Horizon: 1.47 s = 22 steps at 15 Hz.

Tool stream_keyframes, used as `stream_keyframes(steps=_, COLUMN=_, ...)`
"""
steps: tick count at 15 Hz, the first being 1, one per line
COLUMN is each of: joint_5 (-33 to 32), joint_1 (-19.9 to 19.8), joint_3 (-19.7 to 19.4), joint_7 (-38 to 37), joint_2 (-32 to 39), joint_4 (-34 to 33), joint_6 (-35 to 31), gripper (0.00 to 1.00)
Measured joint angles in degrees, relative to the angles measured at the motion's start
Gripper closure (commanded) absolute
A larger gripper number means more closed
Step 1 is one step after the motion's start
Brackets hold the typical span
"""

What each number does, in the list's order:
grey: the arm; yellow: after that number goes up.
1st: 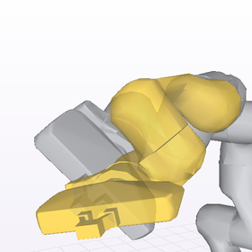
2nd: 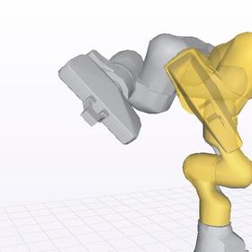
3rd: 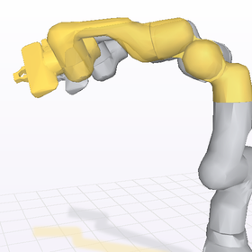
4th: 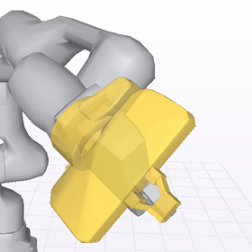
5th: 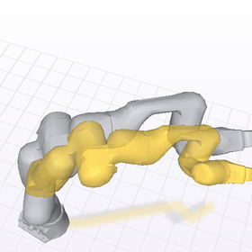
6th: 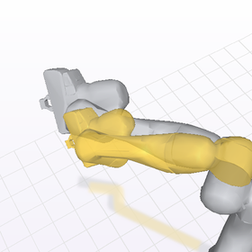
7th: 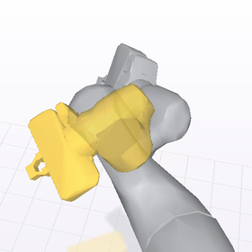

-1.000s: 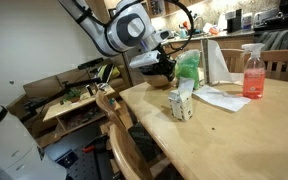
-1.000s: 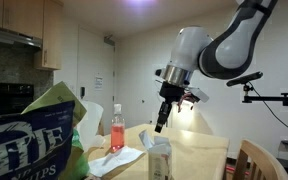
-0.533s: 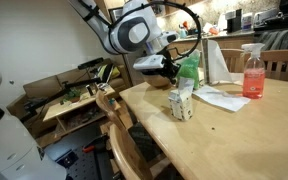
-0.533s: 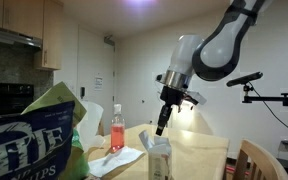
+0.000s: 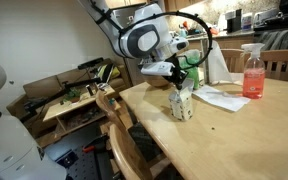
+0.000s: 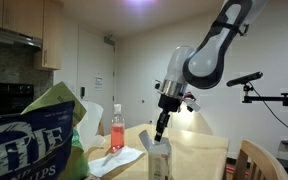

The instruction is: Open the white box and remove one tea bag from the box and place it on the table

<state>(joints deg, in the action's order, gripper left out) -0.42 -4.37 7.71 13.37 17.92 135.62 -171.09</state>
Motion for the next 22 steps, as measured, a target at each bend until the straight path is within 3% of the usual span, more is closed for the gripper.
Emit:
stream_keyframes(steps=11, joint_5=-1.4, joint_1=-0.4, joint_3=-0.4, joint_7=0.0, joint_2=4.0, joint_4=-3.5, joint_6=2.8, gripper=1.00)
stream_keyframes(steps=12, joint_5=-1.7, joint_1=-0.1, joint_3=-0.7, joint_7=0.0, joint_2=4.0, joint_4=-3.8, joint_6=3.5, gripper=0.95)
stream_keyframes(steps=14, joint_5=-2.8, joint_1=0.6, joint_3=-1.7, joint_7=-0.1, joint_2=3.9, joint_4=-4.2, joint_6=4.8, gripper=0.71)
stream_keyframes(steps=16, joint_5=-3.9, joint_1=1.2, joint_3=-2.4, joint_7=-0.1, joint_2=3.9, joint_4=-4.8, joint_6=6.8, gripper=0.63)
stream_keyframes(steps=22, joint_5=-8.4, joint_1=3.3, joint_3=-4.6, joint_7=-0.1, joint_2=3.9, joint_4=-7.2, joint_6=16.0, gripper=0.18)
